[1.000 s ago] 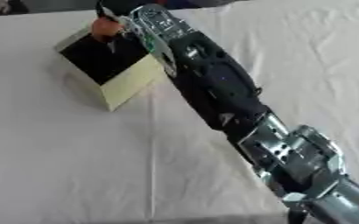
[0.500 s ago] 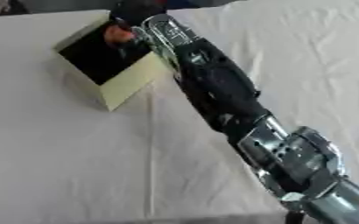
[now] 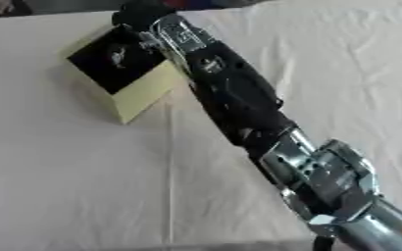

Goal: Pick up objects on the table and place them in the box.

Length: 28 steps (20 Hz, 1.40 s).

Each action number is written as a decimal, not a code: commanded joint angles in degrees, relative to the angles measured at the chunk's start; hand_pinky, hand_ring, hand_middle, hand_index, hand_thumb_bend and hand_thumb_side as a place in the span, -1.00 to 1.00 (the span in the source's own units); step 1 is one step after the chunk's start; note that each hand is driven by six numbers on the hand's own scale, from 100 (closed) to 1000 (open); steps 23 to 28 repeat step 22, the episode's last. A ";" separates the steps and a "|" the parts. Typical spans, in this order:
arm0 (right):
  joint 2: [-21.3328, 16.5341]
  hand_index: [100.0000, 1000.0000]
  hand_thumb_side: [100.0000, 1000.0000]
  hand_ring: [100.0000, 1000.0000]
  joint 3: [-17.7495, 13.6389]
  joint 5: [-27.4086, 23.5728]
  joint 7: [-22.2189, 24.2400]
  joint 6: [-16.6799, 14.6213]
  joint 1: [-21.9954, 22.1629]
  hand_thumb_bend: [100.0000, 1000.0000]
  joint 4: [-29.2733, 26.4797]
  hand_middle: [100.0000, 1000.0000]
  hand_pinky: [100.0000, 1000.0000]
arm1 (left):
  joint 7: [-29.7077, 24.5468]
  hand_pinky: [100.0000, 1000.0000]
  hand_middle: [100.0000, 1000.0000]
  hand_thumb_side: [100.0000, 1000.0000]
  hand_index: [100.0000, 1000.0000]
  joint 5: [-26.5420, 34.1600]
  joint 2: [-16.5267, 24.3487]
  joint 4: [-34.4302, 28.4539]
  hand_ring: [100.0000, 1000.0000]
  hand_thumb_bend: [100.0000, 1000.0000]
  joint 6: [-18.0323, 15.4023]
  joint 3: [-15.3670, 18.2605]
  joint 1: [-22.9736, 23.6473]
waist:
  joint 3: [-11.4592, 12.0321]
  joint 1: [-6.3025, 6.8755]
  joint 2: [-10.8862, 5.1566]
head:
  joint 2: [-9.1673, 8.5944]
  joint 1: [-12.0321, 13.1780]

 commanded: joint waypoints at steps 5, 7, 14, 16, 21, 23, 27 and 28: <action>0.22 0.77 0.27 0.62 -1.36 3.51 -1.00 -0.15 -1.52 -1.00 -3.19 0.32 0.74 | -0.36 0.31 0.19 0.62 0.37 0.33 0.86 -1.08 0.12 -0.98 0.01 0.26 -0.39 | 0.05 0.26 -1.25 | -0.25 0.00; -0.16 0.76 0.24 0.61 -1.38 2.26 -1.10 -0.19 -1.48 -1.00 -5.02 0.31 0.74 | -0.33 0.31 0.19 0.62 0.37 0.31 0.91 -1.08 0.12 -0.98 0.00 0.27 -0.42 | 0.01 0.29 -1.31 | -0.25 -0.01; -3.43 0.63 -0.20 0.47 -3.22 -3.55 -4.42 -0.45 -2.22 -1.00 -13.71 0.15 0.68 | -0.05 0.32 0.19 0.61 0.37 -0.04 1.21 -1.08 0.13 -0.98 -0.13 0.44 -0.21 | -0.35 0.46 -1.56 | 0.14 0.50; -5.38 0.60 -0.20 0.46 -3.87 -5.38 -6.20 -0.15 -1.99 -1.00 -16.69 0.15 0.67 | 0.18 0.32 0.19 0.61 0.37 -0.18 1.32 -1.08 0.13 -0.99 -0.16 0.56 -0.07 | -0.51 0.44 -1.58 | 0.29 0.96; -10.66 0.62 -0.14 0.47 -4.76 -9.77 -10.56 -1.59 0.91 -1.00 -23.81 0.21 0.68 | 0.71 0.32 0.20 0.61 0.37 -0.48 1.54 -1.08 0.13 -0.99 -0.22 0.86 0.17 | -1.08 0.42 -1.61 | 0.46 2.13; -11.84 0.62 -0.14 0.47 -4.82 -10.63 -11.43 -2.07 1.94 -1.00 -25.22 0.21 0.68 | 0.82 0.32 0.20 0.61 0.37 -0.54 1.57 -1.08 0.13 -0.99 -0.22 0.92 0.22 | -1.20 0.43 -1.61 | 0.45 2.30; -11.84 0.62 -0.14 0.47 -4.82 -10.63 -11.43 -2.07 1.94 -1.00 -25.22 0.21 0.68 | 0.82 0.32 0.20 0.61 0.37 -0.54 1.57 -1.08 0.13 -0.99 -0.22 0.92 0.22 | -1.20 0.43 -1.61 | 0.45 2.30; -11.84 0.62 -0.14 0.47 -4.82 -10.63 -11.43 -2.07 1.94 -1.00 -25.22 0.21 0.68 | 0.82 0.32 0.20 0.61 0.37 -0.54 1.57 -1.08 0.13 -0.99 -0.22 0.92 0.22 | -1.20 0.43 -1.61 | 0.45 2.30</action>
